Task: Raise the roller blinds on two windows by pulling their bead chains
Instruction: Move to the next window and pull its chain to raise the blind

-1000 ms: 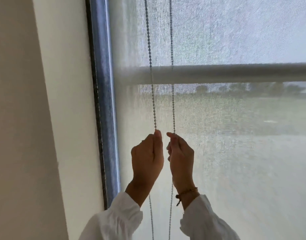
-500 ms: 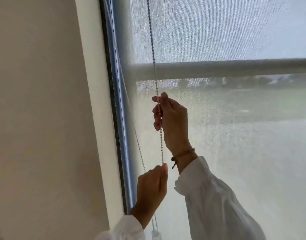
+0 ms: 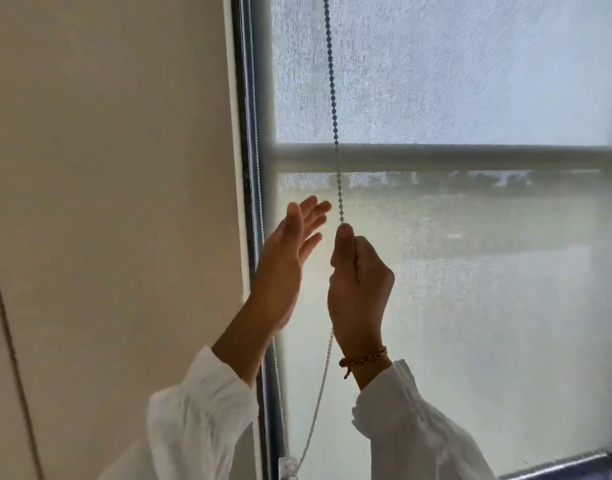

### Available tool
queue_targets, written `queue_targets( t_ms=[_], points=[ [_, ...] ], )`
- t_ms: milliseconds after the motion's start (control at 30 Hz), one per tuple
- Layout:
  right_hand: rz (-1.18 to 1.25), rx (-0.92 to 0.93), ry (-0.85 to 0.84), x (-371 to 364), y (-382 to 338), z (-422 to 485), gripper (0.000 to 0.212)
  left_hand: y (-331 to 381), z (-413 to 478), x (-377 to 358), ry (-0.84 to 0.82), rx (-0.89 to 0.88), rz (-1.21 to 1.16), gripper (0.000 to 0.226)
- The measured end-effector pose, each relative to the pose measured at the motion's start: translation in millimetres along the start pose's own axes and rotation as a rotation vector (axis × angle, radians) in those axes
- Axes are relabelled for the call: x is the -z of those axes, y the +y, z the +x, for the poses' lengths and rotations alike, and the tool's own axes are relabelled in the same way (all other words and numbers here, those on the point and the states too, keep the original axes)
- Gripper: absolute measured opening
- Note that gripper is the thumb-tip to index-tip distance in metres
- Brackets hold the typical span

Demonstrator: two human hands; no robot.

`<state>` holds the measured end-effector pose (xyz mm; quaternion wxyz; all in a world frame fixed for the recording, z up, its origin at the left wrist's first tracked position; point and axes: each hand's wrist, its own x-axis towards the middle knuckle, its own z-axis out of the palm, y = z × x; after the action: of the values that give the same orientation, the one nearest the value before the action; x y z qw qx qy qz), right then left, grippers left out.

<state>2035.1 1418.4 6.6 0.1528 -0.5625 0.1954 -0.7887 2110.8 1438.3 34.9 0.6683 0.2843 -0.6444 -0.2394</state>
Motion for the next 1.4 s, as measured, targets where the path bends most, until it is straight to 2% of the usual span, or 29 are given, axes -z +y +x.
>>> queue_targets(
  t_ms=[100, 267, 367, 433, 600, 700, 800, 933, 1033, 1133, 1267, 1333, 1400],
  points=[
    [-0.042, 0.037, -0.012, 5, -2, -27, 0.054, 41, 17, -5, -0.008, -0.035, -0.126, 0.041],
    [-0.121, 0.078, -0.040, 9, 3, -61, 0.057, 68, 31, -7, -0.046, 0.029, -0.363, 0.033],
    [-0.144, 0.112, -0.066, 13, 5, -68, 0.056, 65, 28, -17, 0.123, 0.028, -0.349, 0.036],
    [-0.113, 0.050, -0.095, 13, 7, -64, 0.055, 61, 25, -24, 0.221, -0.085, -0.292, 0.040],
    [0.137, -0.333, -0.284, 18, 5, -38, 0.043, 55, 20, -17, 0.352, -0.455, -0.057, 0.032],
    [0.321, -0.469, -0.289, 21, -6, -16, 0.062, 38, 4, -18, 0.374, -0.514, 0.130, 0.029],
    [0.479, -0.471, -0.304, 20, -33, 10, 0.059, 6, -22, -18, 0.350, -0.513, 0.276, 0.029],
    [0.497, -0.393, -0.344, 10, -66, 39, 0.022, -32, -61, -18, 0.239, -0.521, 0.440, 0.041],
    [0.490, -0.385, -0.357, 3, -82, 52, 0.022, -53, -83, -18, 0.157, -0.503, 0.550, 0.037],
    [0.437, -0.425, -0.236, -3, -84, 52, 0.037, -59, -95, -24, 0.161, -0.435, 0.531, 0.039],
    [0.310, -0.230, -0.109, -1, -81, 48, 0.047, -50, -94, -40, 0.136, -0.119, 0.112, 0.050],
    [0.259, -0.123, -0.071, 5, -81, 49, 0.047, -47, -84, -39, 0.120, 0.006, 0.054, 0.061],
    [0.245, -0.073, -0.049, 10, -78, 47, 0.045, -38, -66, -32, 0.170, 0.078, 0.032, 0.068]
  ],
)
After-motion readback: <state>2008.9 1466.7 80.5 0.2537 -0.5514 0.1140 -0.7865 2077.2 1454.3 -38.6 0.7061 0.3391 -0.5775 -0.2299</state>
